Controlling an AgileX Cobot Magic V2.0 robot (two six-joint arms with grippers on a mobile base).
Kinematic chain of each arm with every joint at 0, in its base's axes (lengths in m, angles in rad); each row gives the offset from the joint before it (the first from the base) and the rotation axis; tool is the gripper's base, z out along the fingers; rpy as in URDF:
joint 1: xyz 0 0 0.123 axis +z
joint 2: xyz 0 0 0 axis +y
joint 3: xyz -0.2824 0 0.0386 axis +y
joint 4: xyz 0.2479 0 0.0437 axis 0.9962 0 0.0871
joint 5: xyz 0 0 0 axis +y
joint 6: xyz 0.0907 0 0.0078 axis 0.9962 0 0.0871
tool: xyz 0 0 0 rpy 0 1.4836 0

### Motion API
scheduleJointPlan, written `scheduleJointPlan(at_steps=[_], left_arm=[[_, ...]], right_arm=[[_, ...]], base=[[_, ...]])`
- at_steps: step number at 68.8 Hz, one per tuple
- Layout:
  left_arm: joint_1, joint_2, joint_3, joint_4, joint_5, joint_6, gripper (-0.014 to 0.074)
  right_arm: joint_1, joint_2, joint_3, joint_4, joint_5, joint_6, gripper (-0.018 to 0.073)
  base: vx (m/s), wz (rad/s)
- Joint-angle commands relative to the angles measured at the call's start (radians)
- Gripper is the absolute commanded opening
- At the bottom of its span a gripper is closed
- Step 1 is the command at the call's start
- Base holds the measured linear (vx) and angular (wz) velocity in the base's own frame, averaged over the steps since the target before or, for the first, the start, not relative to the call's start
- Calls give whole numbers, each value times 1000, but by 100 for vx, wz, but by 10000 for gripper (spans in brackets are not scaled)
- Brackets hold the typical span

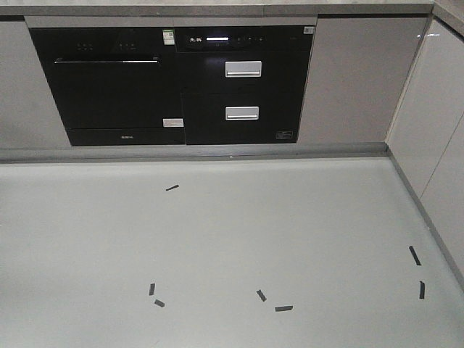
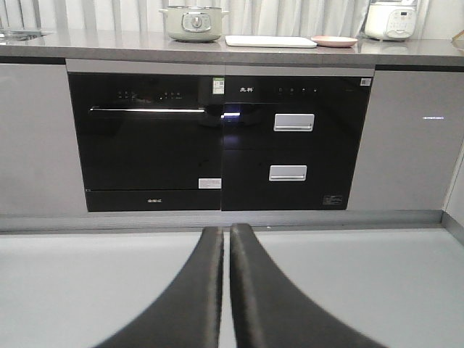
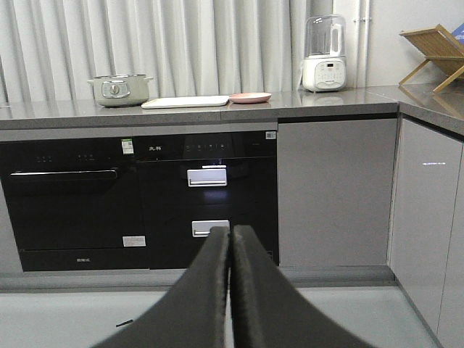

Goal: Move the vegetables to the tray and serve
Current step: 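Drive the base forward toward the counter with the pot and tray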

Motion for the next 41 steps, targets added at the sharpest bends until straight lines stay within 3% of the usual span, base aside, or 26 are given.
scheduleJointPlan(at_steps=[1, 41], left_arm=[[0, -15, 22, 1, -71, -9, -6], [0, -15, 22, 1, -71, -9, -6]], right_arm=[[-7, -5, 15, -4, -78, 0, -3], [-7, -5, 15, -4, -78, 0, -3]], base=[[0, 0], [0, 0]])
